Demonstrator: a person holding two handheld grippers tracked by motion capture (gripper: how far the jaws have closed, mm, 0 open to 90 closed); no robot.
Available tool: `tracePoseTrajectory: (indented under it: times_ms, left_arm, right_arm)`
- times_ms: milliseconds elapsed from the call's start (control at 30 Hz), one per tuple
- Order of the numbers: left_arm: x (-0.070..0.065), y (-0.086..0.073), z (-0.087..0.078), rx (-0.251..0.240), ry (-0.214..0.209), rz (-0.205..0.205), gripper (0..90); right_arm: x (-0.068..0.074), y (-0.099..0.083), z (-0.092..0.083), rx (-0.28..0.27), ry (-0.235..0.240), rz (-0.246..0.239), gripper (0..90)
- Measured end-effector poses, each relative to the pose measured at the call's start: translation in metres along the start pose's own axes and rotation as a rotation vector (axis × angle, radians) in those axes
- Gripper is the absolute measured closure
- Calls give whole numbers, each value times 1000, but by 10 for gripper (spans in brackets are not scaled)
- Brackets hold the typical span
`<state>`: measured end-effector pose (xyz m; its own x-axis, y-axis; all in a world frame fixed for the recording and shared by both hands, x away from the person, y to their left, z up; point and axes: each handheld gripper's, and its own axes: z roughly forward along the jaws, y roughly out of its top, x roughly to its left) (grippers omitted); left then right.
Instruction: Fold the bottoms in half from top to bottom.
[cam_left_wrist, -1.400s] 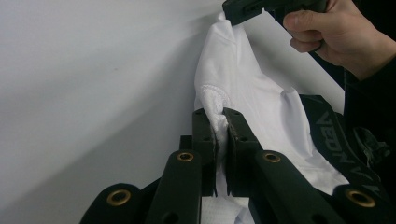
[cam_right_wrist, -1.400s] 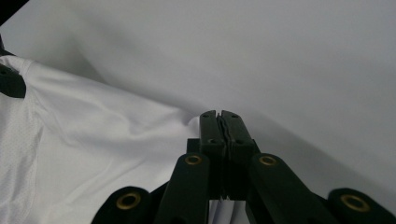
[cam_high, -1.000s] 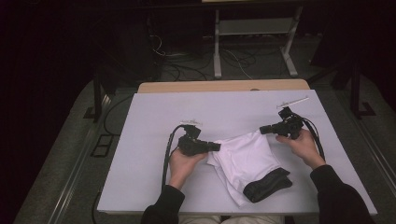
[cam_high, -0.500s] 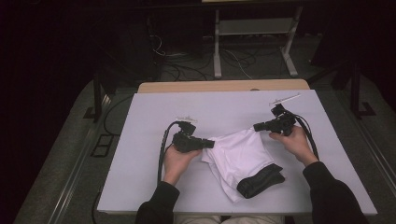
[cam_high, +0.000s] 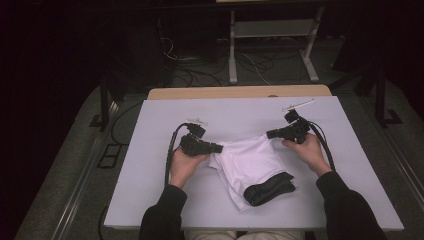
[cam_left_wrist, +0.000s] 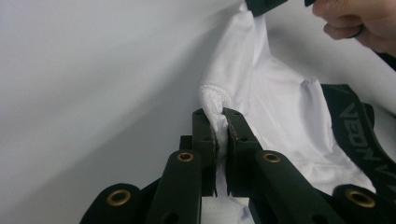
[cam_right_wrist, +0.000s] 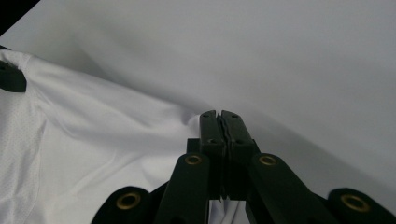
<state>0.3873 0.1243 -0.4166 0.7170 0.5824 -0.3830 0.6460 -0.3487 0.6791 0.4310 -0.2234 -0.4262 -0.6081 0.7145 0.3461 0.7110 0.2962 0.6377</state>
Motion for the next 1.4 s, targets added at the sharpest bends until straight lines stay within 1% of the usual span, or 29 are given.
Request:
tracePoseTrajectory:
  times_ms: [100, 200, 433, 500, 567, 700, 833, 900, 1033, 1067, 1200, 1267, 1333, 1400]
  left_arm:
    - [4, 2, 3, 10, 12, 4, 832]
    - [7, 5, 4, 8, 18, 2, 832]
    - [17, 17, 2, 17, 44, 16, 832]
    - [19, 20, 2, 22, 54, 15, 832]
    - [22, 23, 2, 24, 63, 24, 832]
    - [26, 30, 1, 21, 79, 32, 832]
    - [34, 35, 1, 11, 93, 25, 832]
    - [37, 36, 2, -4, 96, 21, 832]
    - [47, 38, 6, -24, 104, 6, 832]
    - [48, 38, 7, -25, 107, 3, 832]
    - [54, 37, 12, -44, 109, -8, 832]
    - [56, 37, 14, -53, 113, -17, 832]
    - [58, 36, 17, -67, 119, -28, 832]
    - [59, 37, 20, -69, 128, -25, 832]
  right_arm:
    - [0, 0, 0, -7, -12, 5, 874]
    - [0, 1, -1, -12, -22, 7, 874]
    - [0, 4, 1, -34, -29, 18, 874]
    - [1, 5, 2, -34, -30, 17, 874]
    - [2, 6, 3, -33, -34, 8, 874]
    - [3, 8, 3, -49, -39, 8, 874]
    - [3, 11, 4, -63, -48, 17, 874]
    - [3, 13, 5, -70, -54, 17, 874]
    - [2, 14, 8, -86, -57, 14, 874]
    - [2, 14, 9, -91, -57, 20, 874]
    - [1, 14, 10, -102, -74, 16, 874]
    - [0, 14, 11, -114, -80, 25, 874]
    - [1, 15, 11, -128, -100, 23, 874]
    - [0, 15, 11, -141, -114, 25, 874]
